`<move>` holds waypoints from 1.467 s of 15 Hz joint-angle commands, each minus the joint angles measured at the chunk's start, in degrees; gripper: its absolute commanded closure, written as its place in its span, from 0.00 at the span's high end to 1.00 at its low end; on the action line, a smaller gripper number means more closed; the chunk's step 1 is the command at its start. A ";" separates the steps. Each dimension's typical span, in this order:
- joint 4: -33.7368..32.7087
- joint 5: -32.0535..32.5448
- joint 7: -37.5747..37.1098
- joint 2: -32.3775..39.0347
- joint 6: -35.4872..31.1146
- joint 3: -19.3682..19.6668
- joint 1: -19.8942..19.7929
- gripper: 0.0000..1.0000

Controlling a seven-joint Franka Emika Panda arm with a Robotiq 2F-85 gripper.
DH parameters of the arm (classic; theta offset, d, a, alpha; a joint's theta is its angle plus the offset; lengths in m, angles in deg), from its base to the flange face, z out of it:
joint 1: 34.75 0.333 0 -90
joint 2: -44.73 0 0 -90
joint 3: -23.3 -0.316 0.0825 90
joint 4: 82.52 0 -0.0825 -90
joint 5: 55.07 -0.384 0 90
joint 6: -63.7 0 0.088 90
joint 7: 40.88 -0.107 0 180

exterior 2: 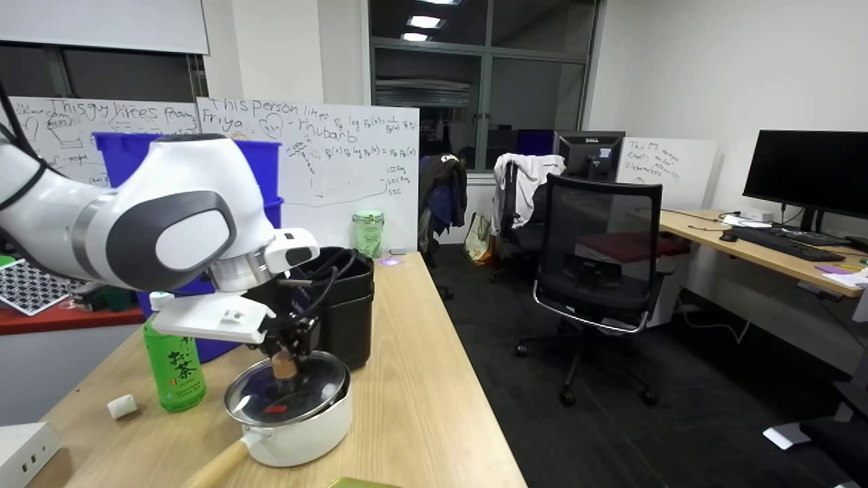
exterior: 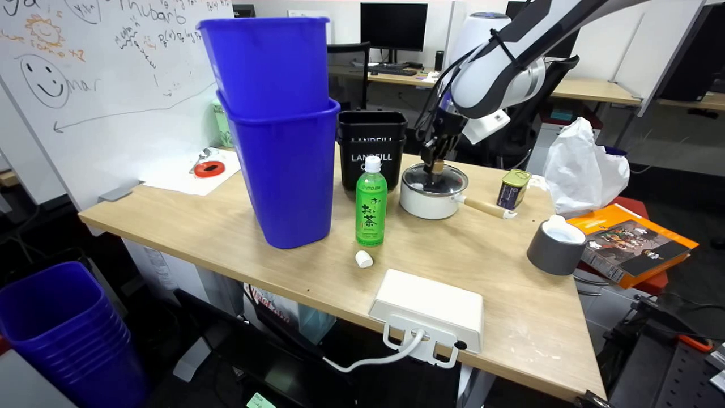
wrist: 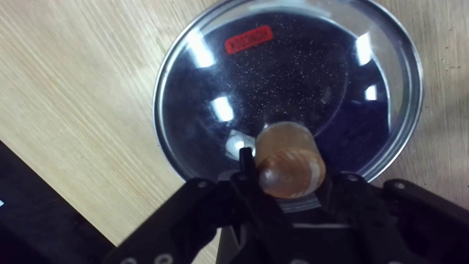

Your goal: Put the lid on the white pot.

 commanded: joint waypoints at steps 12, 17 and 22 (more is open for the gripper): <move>-2.45 -1.42 -5.66 2.06 0.00 1.03 0.23 0.16; -4.96 -0.59 -5.44 3.10 -0.41 1.40 0.35 0.16; -5.27 -0.82 -5.35 3.87 -0.14 1.31 0.19 0.16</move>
